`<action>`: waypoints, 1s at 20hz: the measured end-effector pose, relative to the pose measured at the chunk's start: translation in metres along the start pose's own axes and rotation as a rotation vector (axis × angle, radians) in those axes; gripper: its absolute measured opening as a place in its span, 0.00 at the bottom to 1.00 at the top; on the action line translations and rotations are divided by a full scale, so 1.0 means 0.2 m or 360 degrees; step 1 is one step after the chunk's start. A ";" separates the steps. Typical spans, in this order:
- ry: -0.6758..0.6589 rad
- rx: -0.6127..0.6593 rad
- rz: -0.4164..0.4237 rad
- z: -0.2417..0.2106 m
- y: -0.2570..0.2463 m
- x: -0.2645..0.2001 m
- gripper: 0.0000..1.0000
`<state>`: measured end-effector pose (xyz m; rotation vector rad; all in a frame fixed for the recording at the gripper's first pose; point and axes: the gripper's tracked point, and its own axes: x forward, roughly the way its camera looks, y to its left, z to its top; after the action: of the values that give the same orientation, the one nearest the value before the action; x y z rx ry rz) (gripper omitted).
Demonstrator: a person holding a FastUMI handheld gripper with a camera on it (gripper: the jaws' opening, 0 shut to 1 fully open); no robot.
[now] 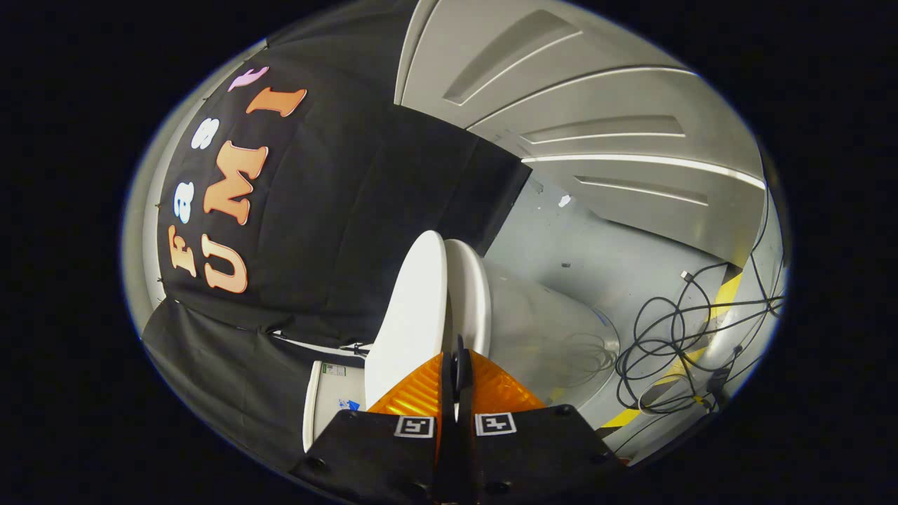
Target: Open the toilet lid.
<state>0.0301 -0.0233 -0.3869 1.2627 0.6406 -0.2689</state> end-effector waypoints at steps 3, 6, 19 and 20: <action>-0.0050 -0.0088 -0.0025 0.02 0.09 -0.03 0.08; -0.0126 -0.0281 -0.0017 0.04 0.24 -0.08 0.07; -0.0472 -0.1146 0.0100 0.02 1.15 -0.23 0.07; -0.0484 -0.1186 0.0101 0.00 1.20 -0.24 0.08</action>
<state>0.1175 0.0417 -0.1679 0.5089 0.3774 -0.1409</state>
